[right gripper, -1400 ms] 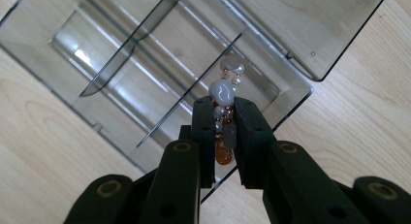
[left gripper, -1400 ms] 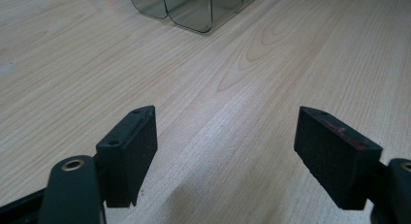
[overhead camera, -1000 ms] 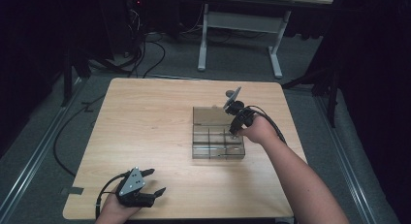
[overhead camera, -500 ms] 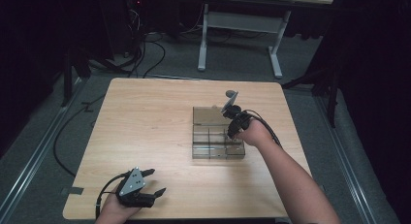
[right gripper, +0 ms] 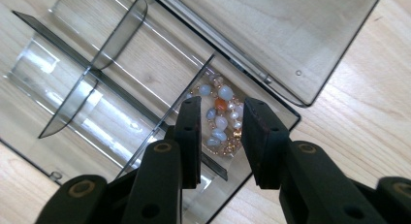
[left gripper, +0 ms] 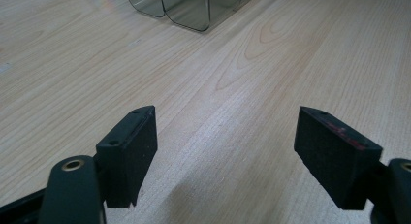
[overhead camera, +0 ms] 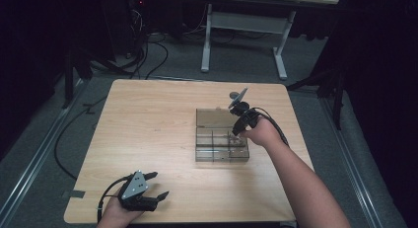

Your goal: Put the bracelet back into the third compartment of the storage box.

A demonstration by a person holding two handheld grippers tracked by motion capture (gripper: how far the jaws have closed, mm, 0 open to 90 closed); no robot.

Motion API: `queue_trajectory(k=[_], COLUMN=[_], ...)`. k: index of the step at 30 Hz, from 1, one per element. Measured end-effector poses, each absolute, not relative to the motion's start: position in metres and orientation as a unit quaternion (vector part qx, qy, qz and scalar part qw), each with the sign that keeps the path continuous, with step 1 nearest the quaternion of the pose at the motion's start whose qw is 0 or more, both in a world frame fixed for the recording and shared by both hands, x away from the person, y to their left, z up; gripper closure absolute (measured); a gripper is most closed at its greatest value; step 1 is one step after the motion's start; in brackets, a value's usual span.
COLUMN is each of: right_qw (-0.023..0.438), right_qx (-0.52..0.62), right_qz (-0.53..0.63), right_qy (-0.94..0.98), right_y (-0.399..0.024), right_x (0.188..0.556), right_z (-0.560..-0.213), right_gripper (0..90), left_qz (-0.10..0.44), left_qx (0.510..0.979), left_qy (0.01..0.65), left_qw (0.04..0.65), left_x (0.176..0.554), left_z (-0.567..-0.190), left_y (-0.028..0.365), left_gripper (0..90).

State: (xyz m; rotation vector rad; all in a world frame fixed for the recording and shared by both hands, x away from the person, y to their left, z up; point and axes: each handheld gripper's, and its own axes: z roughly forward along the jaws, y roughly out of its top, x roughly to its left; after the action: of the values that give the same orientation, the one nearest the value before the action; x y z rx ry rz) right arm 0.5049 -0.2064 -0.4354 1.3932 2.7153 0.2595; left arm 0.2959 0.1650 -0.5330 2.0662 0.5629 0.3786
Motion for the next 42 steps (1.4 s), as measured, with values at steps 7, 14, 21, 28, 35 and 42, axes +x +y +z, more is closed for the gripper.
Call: queue_trajectory(k=[7, 14, 21, 28, 35, 42], right_qw=[0.045, 0.048, 0.052, 0.059, 0.068, 0.07], right_qx=[0.467, 0.474, 0.481, 0.488, 0.489, 0.489], right_qz=[0.09, 0.094, 0.099, 0.107, 0.119, 0.129], right_qy=[0.878, 0.874, 0.87, 0.864, 0.861, 0.86], right_y=[-0.216, -0.227, -0.242, -0.253, -0.263, -0.271], right_x=[0.5, 0.49, 0.476, 0.461, 0.447, 0.432], right_z=[-0.43, -0.43, -0.433, -0.436, -0.435, -0.439], right_gripper=[69.8, 71.1, 71.4, 73.5, 73.3, 73.0], left_qz=[0.154, 0.154, 0.156, 0.155, 0.156, 0.155], left_qx=[0.842, 0.842, 0.843, 0.842, 0.84, 0.841], left_qy=[0.228, 0.229, 0.228, 0.231, 0.231, 0.231], left_qw=[0.463, 0.463, 0.46, 0.462, 0.465, 0.465], left_x=[0.296, 0.296, 0.296, 0.296, 0.296, 0.296], left_z=[-0.533, -0.533, -0.533, -0.533, -0.533, -0.533], left_y=[0.165, 0.165, 0.164, 0.164, 0.165, 0.165], left_gripper=[24.0, 24.0, 24.0, 24.0, 24.0, 24.0])
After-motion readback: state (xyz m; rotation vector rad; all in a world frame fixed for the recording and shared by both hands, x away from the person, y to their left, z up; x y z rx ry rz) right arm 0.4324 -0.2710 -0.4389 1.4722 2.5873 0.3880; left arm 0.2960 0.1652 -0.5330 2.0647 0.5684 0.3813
